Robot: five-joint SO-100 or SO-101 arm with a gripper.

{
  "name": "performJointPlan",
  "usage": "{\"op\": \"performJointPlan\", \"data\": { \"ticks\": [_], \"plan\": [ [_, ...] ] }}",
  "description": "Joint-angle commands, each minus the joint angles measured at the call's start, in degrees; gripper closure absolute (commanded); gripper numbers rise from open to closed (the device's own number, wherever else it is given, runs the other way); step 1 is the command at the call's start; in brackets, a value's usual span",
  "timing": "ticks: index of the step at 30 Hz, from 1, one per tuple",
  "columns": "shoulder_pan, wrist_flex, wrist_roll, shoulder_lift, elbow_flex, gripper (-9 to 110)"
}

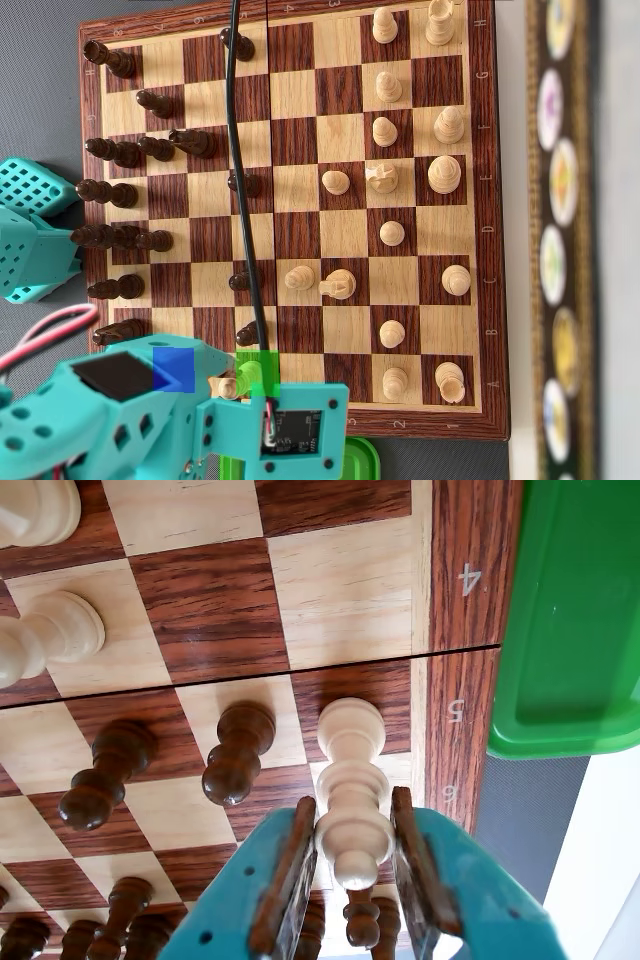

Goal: Play chess

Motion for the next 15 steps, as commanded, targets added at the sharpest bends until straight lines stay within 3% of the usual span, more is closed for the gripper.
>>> {"op": "performJointPlan", "data": {
  "ticks": [1, 15],
  "plan": [
    [-0.4, -1.6, -0.4, 2.5, -0.6, 90],
    [-0.3, -1.5, -0.4, 2.5, -0.4, 88]
  ]
}}
